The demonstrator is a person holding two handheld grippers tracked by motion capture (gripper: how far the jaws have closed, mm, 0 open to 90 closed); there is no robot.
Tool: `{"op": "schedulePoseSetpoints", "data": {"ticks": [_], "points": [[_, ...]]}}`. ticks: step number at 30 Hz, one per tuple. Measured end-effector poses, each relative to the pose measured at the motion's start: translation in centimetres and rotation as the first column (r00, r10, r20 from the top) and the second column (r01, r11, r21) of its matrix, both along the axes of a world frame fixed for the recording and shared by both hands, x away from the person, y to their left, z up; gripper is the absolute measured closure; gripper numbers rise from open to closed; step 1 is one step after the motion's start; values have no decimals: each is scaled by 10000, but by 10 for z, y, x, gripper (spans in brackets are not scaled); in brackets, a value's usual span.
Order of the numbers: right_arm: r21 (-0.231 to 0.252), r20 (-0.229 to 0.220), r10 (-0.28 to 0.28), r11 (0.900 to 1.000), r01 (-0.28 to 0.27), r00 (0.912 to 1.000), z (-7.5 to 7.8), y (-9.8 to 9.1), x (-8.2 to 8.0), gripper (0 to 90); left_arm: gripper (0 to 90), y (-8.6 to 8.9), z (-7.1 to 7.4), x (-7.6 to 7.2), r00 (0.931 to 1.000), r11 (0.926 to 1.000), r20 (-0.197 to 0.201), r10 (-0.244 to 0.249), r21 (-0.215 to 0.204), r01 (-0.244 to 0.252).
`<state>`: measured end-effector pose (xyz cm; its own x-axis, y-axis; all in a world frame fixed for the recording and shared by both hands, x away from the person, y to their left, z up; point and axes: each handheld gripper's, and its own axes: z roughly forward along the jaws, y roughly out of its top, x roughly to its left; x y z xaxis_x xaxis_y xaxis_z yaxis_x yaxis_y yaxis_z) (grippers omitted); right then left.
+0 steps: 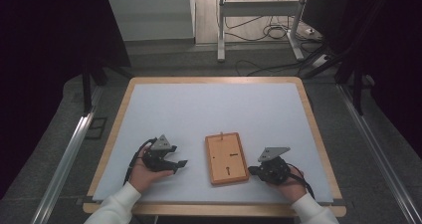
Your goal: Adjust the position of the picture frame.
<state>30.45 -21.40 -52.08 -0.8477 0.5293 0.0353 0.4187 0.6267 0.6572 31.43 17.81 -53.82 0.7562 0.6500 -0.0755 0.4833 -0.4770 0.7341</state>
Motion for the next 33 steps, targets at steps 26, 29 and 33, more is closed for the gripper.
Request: {"op": "schedulePoseSetpoints", "data": {"ticks": [26, 29, 33], "points": [[-86, 7, 292, 9995, -292, 9996, 0, 15, -13, 897, 273, -1, -1, 0, 10000, 10000, -20, -24, 38, 24], [-124, 36, 358, 9993, -357, 9994, 0, 18, -15, 897, 273, -1, 0, 0, 10000, 10000, -16, -25, 39, 25], [-148, 53, 442, 9989, -441, 9990, 0, 20, -16, 897, 273, -1, 0, 0, 10000, 10000, -17, -29, 41, 29]]}}
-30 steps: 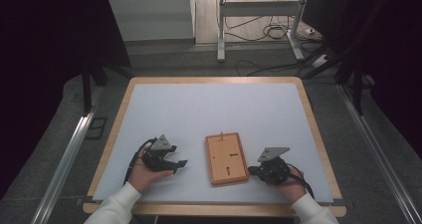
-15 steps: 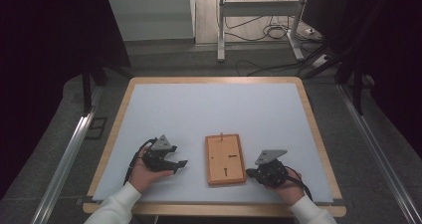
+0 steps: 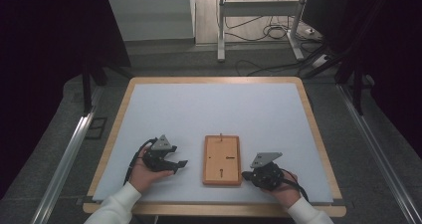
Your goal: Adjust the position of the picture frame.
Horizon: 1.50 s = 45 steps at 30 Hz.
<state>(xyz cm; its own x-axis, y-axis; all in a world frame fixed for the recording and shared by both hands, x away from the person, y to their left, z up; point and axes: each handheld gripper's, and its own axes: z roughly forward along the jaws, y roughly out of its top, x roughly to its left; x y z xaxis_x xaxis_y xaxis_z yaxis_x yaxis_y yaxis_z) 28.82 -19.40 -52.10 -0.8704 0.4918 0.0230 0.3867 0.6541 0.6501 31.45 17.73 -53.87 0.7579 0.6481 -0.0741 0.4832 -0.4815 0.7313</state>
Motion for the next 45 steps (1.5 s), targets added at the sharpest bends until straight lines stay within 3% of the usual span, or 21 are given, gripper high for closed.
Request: {"op": "schedulePoseSetpoints", "data": {"ticks": [8, 12, 19, 25, 28, 31, 35, 38, 45], "points": [[26, 25, 56, 10000, -56, 10000, 0, 0, 0, 896, 273, 0, 0, 0, 10000, 10000, -3, 28, -35, -28], [228, 252, -41, 9997, 35, 9997, 5, -2, -1, 897, 273, 0, 0, 0, 10000, 10000, 37, 39, -41, -39], [633, 554, -946, 9938, 910, 9940, 14, -29, -6, 896, 273, 1, 0, 0, 10000, 10000, 25, 51, -75, -51], [1013, 715, -1898, 9780, 1822, 9792, 16, -57, -14, 894, 273, 0, 0, 0, 10000, 10000, 24, 32, -66, -32], [1230, 599, -2266, 9682, 2181, 9722, 14, -68, -15, 815, 273, 0, 0, 0, 10000, 10000, 17, 57, -62, -56], [1263, 477, -2552, 9606, 2476, 9657, 11, -74, -15, 655, 273, 0, 0, 0, 10000, 10000, 4, 72, -56, -72], [1501, 797, -3183, 9407, 3043, 9446, 11, -74, -14, 422, 274, -1, 0, 0, 9999, 9999, 43, 102, -59, -102], [1653, 993, -3410, 9320, 3225, 9348, 12, -74, -14, 357, 275, -2, -1, 1, 9999, 9999, 62, 131, -53, -131], [1708, 993, -3600, 9246, 3405, 9277, 11, -77, -11, 296, 280, -2, -1, 2, 9998, 9998, -19, 173, -42, -173]]}}
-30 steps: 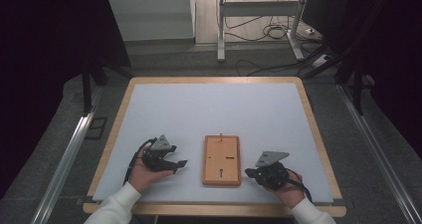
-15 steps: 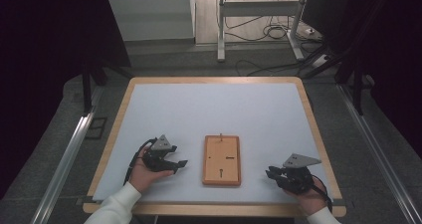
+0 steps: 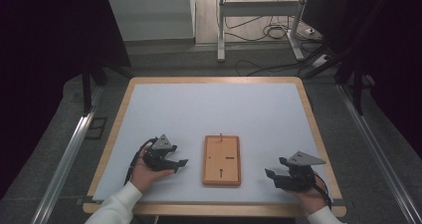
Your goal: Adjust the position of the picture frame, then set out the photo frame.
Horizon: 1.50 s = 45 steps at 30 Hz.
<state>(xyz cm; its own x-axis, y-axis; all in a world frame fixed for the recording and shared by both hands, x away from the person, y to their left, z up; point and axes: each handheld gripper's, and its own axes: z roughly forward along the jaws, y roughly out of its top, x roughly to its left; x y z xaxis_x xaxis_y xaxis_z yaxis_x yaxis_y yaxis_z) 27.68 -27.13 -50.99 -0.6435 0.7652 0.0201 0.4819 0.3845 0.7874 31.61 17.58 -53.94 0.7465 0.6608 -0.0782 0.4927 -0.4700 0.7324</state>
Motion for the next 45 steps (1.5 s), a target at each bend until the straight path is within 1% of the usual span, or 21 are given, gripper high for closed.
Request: {"op": "schedulePoseSetpoints", "data": {"ticks": [4, 7, 13, 16, 18, 23, 28, 35, 38, 43, 45], "points": [[-51, -93, 85, 10000, -86, 9999, -2, 2, 0, 289, 291, -1, 2, -2, 10000, 10000, -22, 6, -33, -6], [-179, -122, 218, 9996, -220, 9997, -2, 5, 0, 287, 292, -2, 3, -2, 10000, 10000, 7, -13, 27, 13], [-255, -237, 261, 9993, -267, 9994, -6, 7, 1, 286, 291, -5, 3, 0, 10000, 9998, 43, 48, 203, -49], [-263, -315, 295, 9992, -303, 9991, -6, 9, 2, 284, 290, -8, 5, 2, 10000, 9999, 77, 49, 100, -50], [-254, -319, 358, 9990, -366, 9989, -7, 11, 2, 284, 290, -11, 7, 5, 9999, 10000, 114, -49, 17, 48], [-395, -447, 513, 9978, -531, 9977, -10, 15, 1, 282, 290, -24, 15, 12, 9982, 9983, 308, -514, -269, 522], [-370, -365, 524, 9979, -538, 9980, -9, 16, 0, 279, 291, -37, 24, 21, 9955, 9956, 503, -810, -441, 832], [-447, -313, 517, 9976, -531, 9982, -9, 15, 0, 273, 298, -56, 27, 36, 9949, 9948, 422, -919, -408, 936], [-474, -316, 519, 9975, -533, 9982, -9, 15, 0, 271, 299, -64, 28, 40, 9946, 9946, 407, -950, -392, 966], [-530, -321, 519, 9972, -535, 9981, -9, 15, 0, 267, 295, -77, 31, 46, 9933, 9935, 490, -1045, -407, 1066], [-536, -309, 519, 9971, -535, 9982, -9, 15, 0, 266, 295, -82, 32, 47, 9928, 9925, 519, -1081, -515, 1108]]}}
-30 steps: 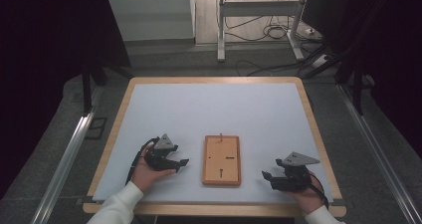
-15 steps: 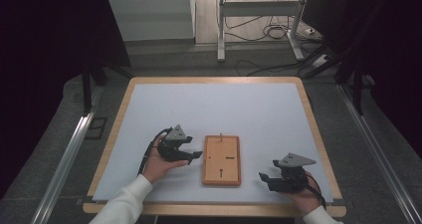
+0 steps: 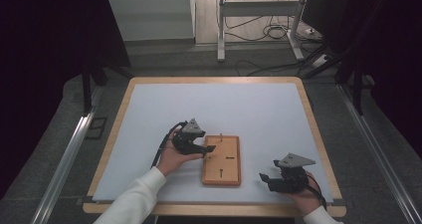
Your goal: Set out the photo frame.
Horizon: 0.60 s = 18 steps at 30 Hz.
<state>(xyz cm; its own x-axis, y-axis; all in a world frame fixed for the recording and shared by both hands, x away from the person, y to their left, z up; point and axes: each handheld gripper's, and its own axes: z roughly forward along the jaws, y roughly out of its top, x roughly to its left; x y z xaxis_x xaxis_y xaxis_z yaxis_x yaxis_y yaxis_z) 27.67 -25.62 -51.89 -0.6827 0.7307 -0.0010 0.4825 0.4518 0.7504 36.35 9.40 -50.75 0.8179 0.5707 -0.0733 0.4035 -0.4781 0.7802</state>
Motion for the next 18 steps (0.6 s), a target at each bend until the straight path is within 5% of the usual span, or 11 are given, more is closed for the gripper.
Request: {"op": "schedulePoseSetpoints", "data": {"ticks": [18], "points": [[-41, 165, -59, 10000, 60, 9998, 0, -2, 0, 254, 295, -13, -2, 11, 9998, 10000, -213, -44, -73, 43]]}}
